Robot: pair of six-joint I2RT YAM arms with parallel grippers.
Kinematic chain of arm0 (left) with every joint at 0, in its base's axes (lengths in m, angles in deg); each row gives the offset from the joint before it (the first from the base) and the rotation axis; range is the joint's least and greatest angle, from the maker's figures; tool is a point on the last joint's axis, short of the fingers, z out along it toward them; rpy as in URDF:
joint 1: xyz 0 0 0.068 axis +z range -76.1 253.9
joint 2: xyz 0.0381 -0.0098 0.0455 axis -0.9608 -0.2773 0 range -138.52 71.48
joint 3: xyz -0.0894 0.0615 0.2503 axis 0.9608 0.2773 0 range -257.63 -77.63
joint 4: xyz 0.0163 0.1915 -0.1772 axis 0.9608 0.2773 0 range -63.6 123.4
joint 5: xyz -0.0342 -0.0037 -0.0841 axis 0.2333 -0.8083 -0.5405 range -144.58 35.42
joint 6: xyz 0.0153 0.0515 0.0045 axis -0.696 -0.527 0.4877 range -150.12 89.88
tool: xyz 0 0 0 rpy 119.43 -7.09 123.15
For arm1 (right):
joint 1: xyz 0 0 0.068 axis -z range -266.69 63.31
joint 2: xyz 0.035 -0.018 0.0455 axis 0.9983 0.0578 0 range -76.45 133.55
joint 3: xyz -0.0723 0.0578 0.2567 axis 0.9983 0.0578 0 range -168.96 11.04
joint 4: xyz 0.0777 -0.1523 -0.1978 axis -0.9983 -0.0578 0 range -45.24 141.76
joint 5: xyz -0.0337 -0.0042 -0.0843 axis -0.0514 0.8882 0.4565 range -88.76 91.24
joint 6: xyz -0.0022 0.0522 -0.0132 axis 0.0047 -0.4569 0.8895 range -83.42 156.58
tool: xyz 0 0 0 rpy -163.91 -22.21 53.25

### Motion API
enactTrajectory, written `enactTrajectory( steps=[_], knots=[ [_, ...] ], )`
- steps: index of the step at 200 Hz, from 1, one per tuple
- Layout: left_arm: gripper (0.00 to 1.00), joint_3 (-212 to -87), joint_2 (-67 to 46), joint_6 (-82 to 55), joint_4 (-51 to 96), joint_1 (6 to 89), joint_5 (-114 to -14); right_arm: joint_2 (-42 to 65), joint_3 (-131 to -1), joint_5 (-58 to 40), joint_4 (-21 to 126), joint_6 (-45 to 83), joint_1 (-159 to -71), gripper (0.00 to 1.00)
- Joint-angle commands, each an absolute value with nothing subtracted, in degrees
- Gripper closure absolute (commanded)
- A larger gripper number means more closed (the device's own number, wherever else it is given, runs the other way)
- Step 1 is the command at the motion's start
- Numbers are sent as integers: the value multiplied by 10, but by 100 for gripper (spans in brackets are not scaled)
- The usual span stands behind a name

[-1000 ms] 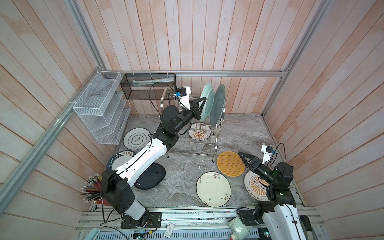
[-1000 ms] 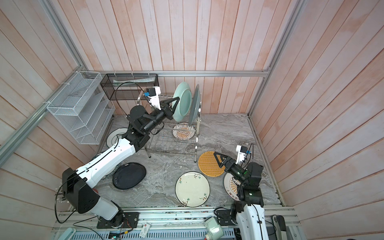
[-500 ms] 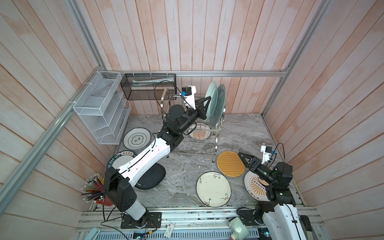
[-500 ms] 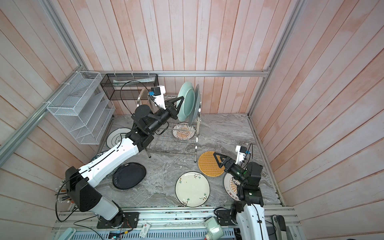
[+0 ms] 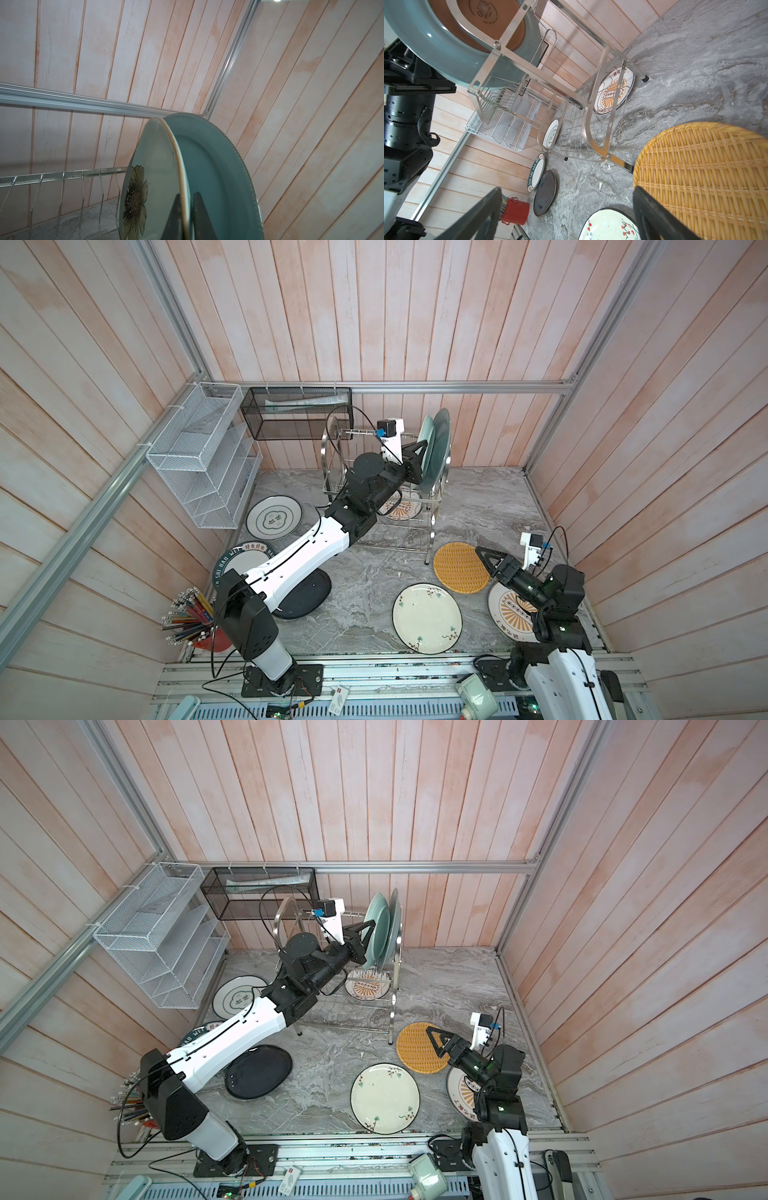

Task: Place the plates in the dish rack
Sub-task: 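Lower the sunflower plate into the upper rack slots beside the blue-green plate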

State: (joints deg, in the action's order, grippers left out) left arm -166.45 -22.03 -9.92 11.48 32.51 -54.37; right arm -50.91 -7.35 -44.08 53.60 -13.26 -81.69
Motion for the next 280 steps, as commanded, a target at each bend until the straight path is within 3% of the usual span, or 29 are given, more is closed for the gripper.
enactTrajectory(
  steps=[1,99,145,280],
  knots=[
    [100,-1691,-215,-117,64,325,-535,-514,-81,-441,535,-125,-820,2],
    [100,-1672,-221,-174,79,309,-509,-508,-80,-436,524,-113,-819,2],
    [86,-1672,-219,-177,82,304,-511,-513,-82,-434,514,-109,-819,2],
    [77,-1691,-205,-177,93,300,-525,-524,-101,-419,471,-88,-819,2]
  ],
)
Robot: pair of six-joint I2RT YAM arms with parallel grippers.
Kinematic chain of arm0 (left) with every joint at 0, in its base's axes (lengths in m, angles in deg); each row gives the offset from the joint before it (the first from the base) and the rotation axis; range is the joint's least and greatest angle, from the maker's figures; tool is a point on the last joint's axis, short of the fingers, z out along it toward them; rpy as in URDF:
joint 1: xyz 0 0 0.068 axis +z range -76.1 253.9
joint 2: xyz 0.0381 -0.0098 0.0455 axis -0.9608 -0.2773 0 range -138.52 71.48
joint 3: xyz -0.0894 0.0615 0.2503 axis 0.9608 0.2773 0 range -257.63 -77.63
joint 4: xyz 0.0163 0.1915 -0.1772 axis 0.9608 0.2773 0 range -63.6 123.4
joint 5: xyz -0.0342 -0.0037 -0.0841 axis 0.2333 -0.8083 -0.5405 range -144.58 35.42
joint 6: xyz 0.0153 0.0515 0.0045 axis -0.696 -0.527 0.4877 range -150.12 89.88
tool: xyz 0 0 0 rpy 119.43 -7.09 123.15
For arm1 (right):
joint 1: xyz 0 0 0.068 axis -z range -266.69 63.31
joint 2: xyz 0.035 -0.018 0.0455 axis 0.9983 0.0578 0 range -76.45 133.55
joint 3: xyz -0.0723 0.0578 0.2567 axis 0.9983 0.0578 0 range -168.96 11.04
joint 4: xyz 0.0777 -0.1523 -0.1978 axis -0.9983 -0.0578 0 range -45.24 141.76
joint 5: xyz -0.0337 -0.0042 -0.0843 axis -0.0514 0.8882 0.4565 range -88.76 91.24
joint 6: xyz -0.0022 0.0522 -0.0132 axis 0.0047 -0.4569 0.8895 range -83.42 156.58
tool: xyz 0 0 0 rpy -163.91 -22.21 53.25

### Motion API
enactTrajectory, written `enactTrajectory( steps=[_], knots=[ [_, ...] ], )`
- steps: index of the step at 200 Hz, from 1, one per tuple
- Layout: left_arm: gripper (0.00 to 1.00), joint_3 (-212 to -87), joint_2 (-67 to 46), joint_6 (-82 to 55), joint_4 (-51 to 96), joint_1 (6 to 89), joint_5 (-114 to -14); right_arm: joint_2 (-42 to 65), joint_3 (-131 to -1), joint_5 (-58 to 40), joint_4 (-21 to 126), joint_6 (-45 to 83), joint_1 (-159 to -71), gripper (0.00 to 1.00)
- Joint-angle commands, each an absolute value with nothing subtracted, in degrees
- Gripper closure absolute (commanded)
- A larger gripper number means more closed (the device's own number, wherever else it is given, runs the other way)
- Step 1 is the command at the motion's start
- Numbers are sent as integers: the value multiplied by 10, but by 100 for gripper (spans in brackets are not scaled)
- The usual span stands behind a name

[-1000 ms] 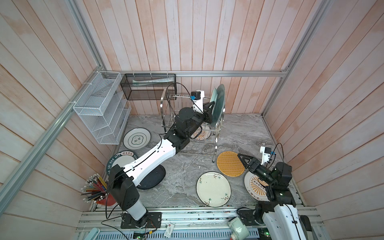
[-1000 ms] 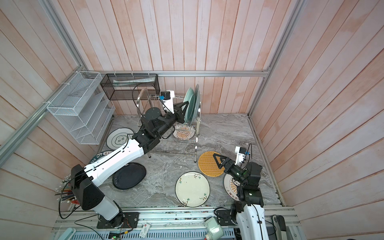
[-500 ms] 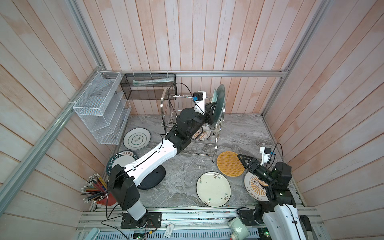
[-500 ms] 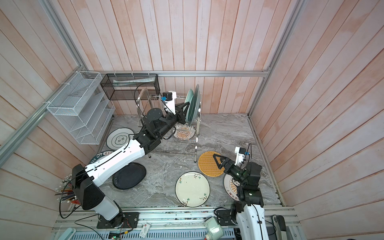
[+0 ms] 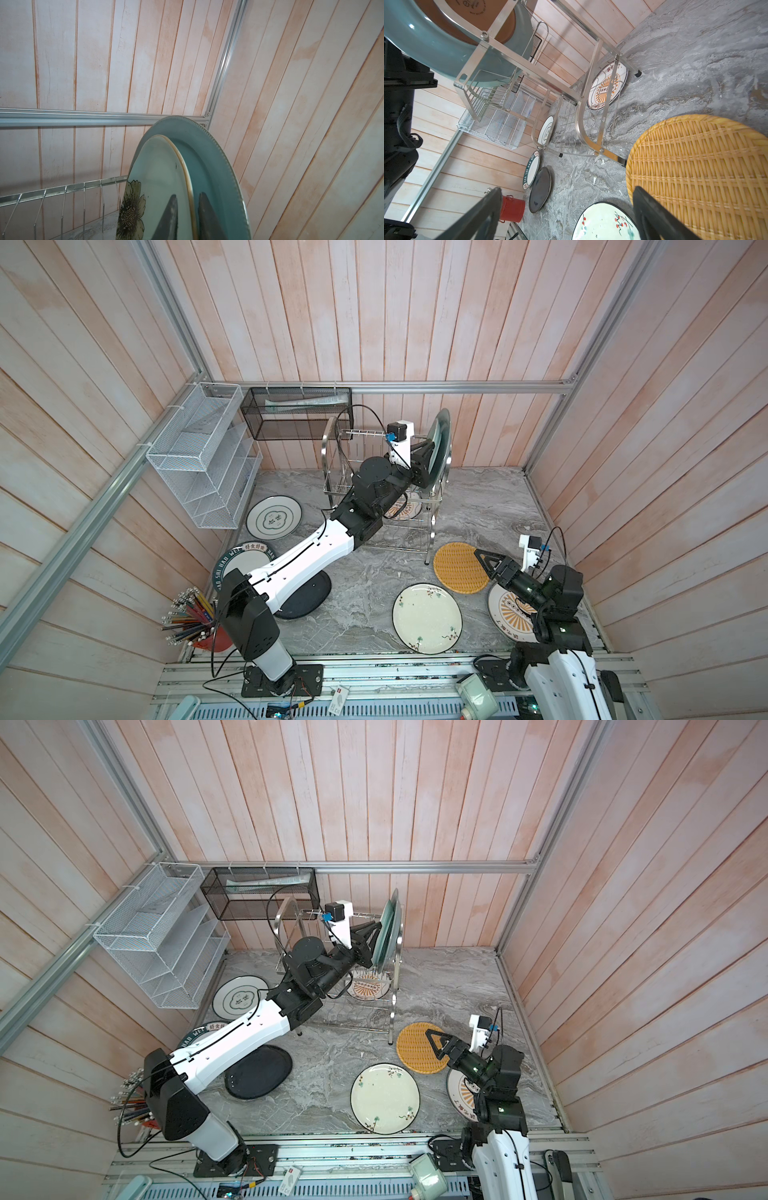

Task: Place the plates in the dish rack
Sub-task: 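Lower the sunflower plate into the upper rack slots beside the blue-green plate, then open the left gripper and withdraw it from the rack toward the robot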

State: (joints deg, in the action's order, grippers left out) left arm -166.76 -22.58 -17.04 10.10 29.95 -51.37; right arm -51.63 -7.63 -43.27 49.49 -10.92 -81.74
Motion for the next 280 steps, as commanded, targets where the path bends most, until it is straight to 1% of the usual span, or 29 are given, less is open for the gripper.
enactTrajectory(
  steps=[1,14,43,96,117,125,131,136,138,140,141,144,164,179,195,234,265,280],
  knots=[
    [77,-1691,-205,-176,92,300,-526,-524,-101,-418,470,-88,-819,2],
    [72,-1693,-201,-175,91,300,-532,-526,-106,-413,462,-83,-819,2],
    [65,-1696,-196,-178,93,300,-532,-526,-107,-415,456,-82,-819,2],
    [60,-1689,-159,-189,105,300,-536,-529,-124,-393,419,-56,-820,2],
    [50,-1675,-133,-195,116,302,-541,-529,-132,-382,406,-49,-820,2],
    [45,-1667,-121,-196,121,302,-545,-529,-133,-380,402,-47,-820,2],
    [37,-1660,-112,-198,124,303,-551,-528,-134,-379,401,-46,-820,2],
    [24,-1652,-103,-199,127,305,-556,-529,-132,-378,401,-46,-819,2],
    [16,-1650,-99,-199,129,305,-559,-529,-132,-378,401,-46,-820,2],
    [6,-1647,-96,-198,131,306,-561,-528,-132,-377,401,-46,-820,2],
    [3,-1645,-94,-199,131,306,-563,-528,-131,-378,400,-46,-820,2],
    [0,-1642,-89,-198,135,308,-570,-528,-131,-378,400,-45,-821,2],
    [0,-1610,-51,-166,156,334,-663,-526,-131,-372,393,-40,-820,2],
    [0,-1568,-13,-124,146,356,-726,-526,-129,-367,389,-35,-820,2],
    [0,-1510,35,-119,135,364,-774,-523,-128,-360,381,-27,-821,2],
    [0,-1401,154,-139,193,364,-811,-521,-119,-346,378,-14,-822,2],
    [0,-1313,254,-192,283,364,-864,-513,-102,-339,377,-9,-823,2],
    [0,-1269,298,-203,324,364,-871,-506,-91,-329,376,-8,-823,2]
  ],
)
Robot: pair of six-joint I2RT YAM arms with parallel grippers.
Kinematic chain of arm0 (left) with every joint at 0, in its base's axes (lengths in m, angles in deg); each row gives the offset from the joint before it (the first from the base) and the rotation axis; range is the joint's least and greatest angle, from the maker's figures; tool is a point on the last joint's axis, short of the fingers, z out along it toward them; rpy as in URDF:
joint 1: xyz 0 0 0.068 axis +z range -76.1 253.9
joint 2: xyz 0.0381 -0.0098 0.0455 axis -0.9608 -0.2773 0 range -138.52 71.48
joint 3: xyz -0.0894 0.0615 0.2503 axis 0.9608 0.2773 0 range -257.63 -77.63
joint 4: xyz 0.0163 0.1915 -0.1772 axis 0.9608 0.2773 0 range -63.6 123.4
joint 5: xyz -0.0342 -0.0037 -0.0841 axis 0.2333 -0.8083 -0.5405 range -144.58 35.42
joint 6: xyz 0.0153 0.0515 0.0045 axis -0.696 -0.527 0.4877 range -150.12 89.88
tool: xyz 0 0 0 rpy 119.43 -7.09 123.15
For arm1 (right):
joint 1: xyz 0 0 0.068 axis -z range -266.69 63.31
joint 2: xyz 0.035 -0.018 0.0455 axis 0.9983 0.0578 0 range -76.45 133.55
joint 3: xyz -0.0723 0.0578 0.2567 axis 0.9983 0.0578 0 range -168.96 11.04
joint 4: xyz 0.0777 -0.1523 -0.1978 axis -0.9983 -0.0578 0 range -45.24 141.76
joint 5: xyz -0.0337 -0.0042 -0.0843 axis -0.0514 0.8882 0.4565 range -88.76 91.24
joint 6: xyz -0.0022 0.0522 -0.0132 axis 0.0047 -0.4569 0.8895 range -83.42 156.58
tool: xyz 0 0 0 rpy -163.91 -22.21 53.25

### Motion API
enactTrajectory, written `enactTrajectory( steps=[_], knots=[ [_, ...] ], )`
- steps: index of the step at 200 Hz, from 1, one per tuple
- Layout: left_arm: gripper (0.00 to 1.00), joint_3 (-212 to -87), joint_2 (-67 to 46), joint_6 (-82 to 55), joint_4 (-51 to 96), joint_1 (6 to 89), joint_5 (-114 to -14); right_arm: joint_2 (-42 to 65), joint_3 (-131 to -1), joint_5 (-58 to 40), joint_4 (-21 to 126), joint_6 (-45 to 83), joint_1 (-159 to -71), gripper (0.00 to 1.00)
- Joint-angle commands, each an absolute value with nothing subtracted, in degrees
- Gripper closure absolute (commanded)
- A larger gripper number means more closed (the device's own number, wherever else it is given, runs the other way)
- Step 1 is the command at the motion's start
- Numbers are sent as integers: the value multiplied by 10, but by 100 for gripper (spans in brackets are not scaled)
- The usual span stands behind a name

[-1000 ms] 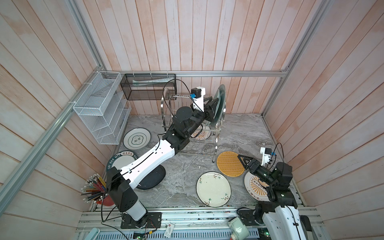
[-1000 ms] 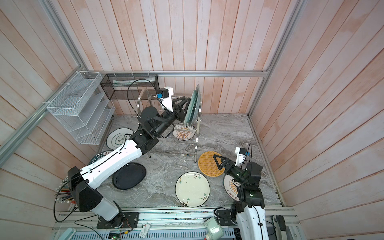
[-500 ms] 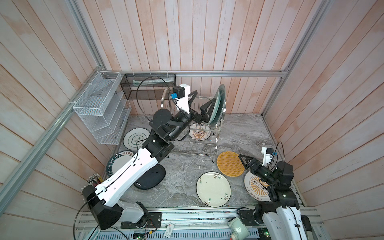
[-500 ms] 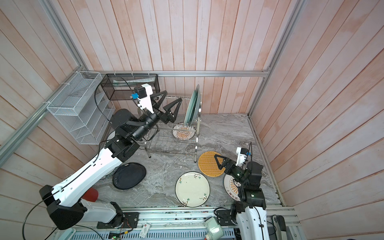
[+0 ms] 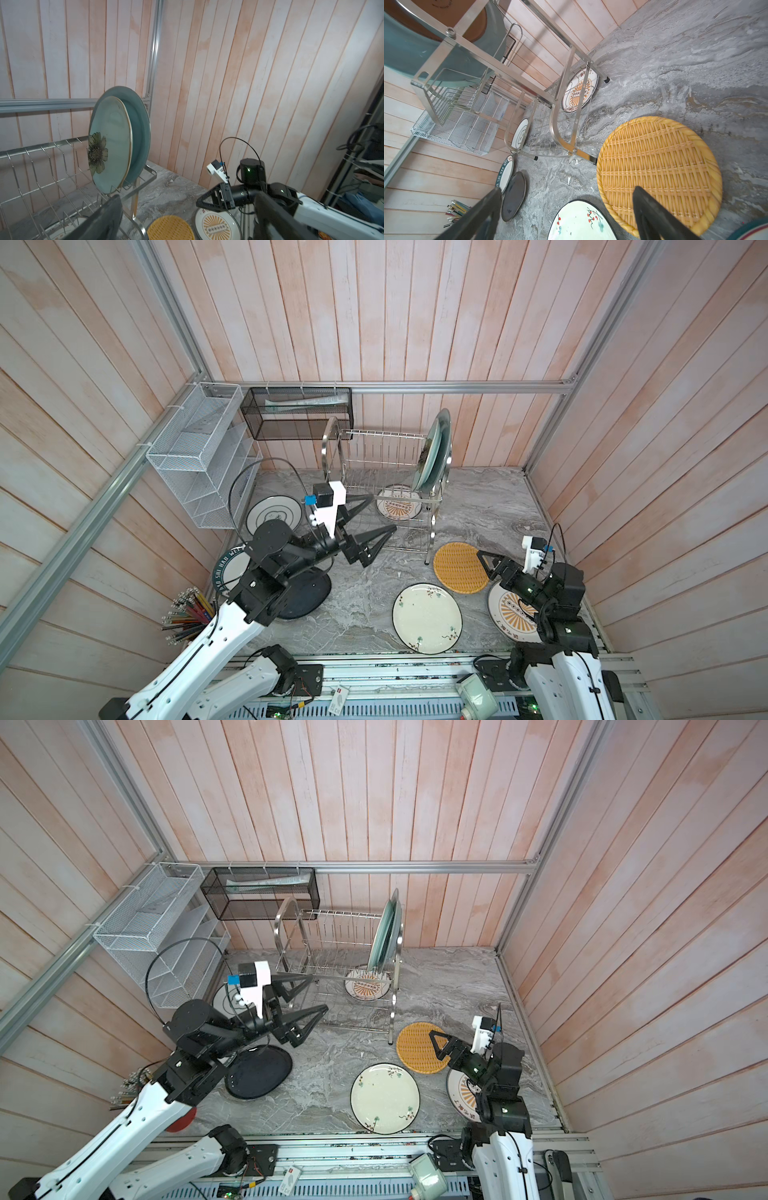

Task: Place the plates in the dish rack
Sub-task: 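Open the left gripper and withdraw it from the rack toward the robot, then grasp the rim of the woven bamboo mat with the right gripper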

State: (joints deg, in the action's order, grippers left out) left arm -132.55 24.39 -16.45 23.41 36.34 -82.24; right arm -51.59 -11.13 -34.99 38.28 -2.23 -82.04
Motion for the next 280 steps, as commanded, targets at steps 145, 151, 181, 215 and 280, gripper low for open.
enactTrajectory(
  steps=[145,151,181,215,280],
  knots=[
    [0,-1138,329,-188,388,364,-831,-357,6,-216,536,-50,-825,2],
    [0,-1135,333,-188,387,364,-830,-357,3,-207,537,-49,-825,2],
    [0,-1127,354,-185,376,365,-824,-331,-13,-178,561,-28,-825,2],
    [0,-1126,357,-184,378,364,-824,-230,-62,-177,572,20,-815,5],
    [0,-1125,363,-185,377,364,-830,-63,-168,-193,521,115,-815,13]
  ],
)
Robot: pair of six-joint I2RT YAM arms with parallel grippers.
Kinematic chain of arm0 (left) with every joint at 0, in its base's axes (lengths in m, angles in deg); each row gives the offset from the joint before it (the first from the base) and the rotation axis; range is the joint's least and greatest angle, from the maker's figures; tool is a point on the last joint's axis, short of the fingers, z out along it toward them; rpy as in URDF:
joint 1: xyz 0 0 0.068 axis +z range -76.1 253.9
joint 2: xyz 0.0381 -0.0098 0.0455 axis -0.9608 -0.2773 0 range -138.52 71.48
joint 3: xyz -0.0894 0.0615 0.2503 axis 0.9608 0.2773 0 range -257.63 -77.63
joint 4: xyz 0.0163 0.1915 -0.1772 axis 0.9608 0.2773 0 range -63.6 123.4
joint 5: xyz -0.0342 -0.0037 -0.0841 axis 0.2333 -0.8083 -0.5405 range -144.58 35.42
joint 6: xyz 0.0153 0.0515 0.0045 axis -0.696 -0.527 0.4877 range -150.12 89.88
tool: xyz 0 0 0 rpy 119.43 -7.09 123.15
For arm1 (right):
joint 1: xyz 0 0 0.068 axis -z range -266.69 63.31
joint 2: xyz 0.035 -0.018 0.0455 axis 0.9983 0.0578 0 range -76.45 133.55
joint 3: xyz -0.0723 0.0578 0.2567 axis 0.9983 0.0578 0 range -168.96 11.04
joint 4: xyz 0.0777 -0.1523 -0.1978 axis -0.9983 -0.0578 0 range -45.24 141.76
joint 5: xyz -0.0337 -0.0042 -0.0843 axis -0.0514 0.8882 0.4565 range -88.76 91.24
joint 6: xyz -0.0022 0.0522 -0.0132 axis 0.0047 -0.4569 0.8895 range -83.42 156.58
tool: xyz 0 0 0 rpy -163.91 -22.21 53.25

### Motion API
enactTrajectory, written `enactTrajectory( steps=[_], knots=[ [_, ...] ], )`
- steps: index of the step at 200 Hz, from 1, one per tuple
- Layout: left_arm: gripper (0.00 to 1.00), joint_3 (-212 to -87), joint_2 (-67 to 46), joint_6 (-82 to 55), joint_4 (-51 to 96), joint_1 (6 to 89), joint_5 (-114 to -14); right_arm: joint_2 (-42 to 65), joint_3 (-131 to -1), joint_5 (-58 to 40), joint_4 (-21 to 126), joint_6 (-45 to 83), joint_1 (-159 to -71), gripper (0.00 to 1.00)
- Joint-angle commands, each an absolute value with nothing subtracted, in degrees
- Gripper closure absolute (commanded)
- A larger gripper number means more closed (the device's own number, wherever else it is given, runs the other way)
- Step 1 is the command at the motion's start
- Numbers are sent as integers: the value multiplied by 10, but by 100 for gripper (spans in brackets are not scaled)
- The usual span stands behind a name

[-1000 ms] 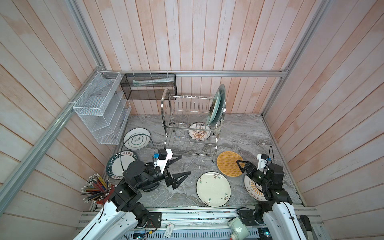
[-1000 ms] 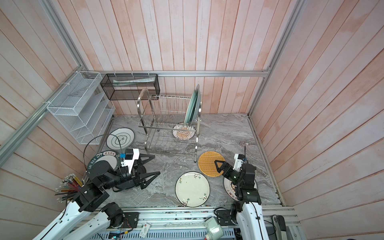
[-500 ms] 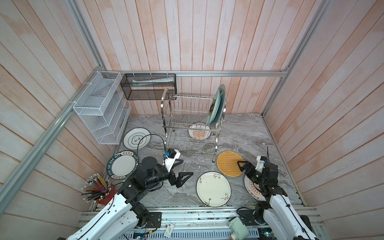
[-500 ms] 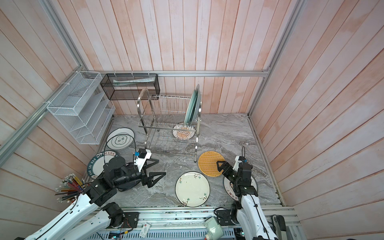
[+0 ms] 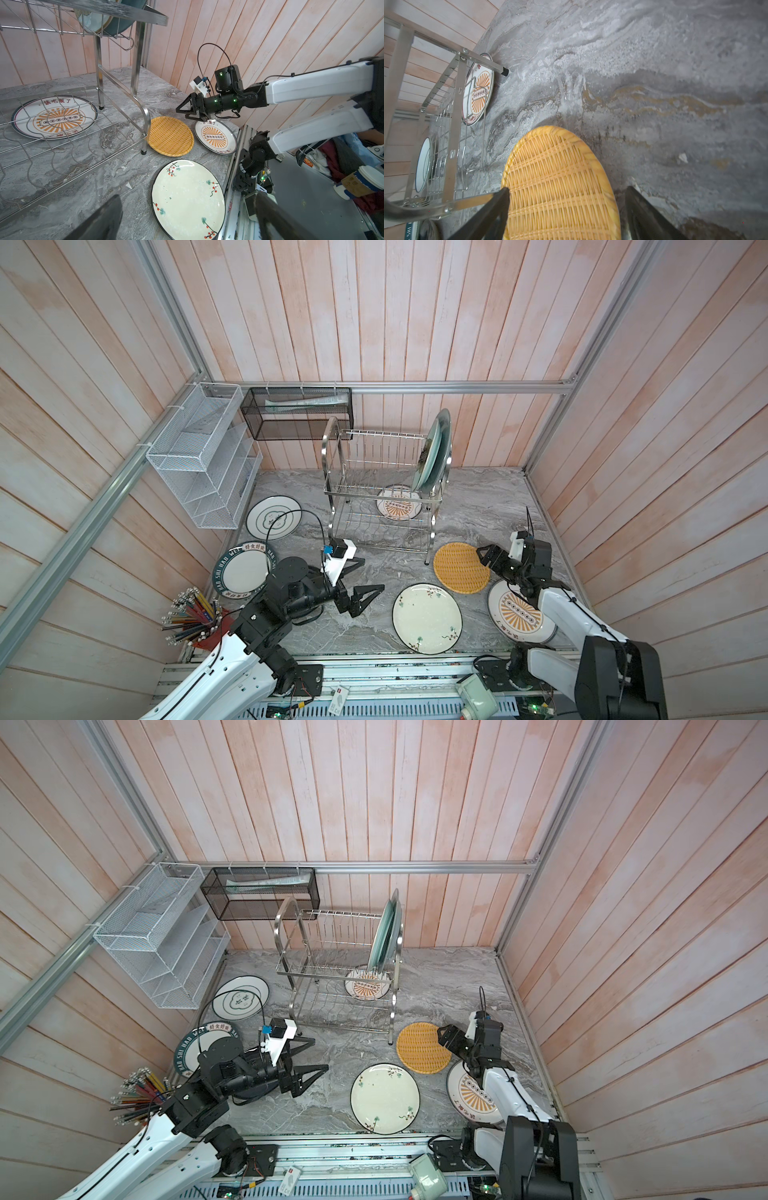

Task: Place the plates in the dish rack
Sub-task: 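Grasp the rim of the woven bamboo mat with the right gripper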

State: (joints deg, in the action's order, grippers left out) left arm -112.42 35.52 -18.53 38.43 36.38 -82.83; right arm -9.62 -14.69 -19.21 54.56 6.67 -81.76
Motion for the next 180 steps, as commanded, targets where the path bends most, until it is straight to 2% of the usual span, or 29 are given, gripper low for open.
enactTrajectory(
  steps=[1,21,41,52,104,180],
  knots=[
    [0,-1125,363,-185,377,364,-830,-61,-169,-193,521,115,-815,13],
    [0,-1123,368,-184,372,364,-831,-32,-164,-197,538,110,-815,14],
    [0,-1123,369,-184,373,364,-831,-10,-163,-200,546,112,-815,19],
    [0,-1122,368,-184,373,364,-832,-1,-165,-209,550,113,-816,25],
    [0,-1123,367,-185,373,364,-831,23,-163,-253,556,106,-817,30],
    [0,-1123,370,-186,374,364,-829,25,-150,-274,565,99,-817,55]
  ],
)
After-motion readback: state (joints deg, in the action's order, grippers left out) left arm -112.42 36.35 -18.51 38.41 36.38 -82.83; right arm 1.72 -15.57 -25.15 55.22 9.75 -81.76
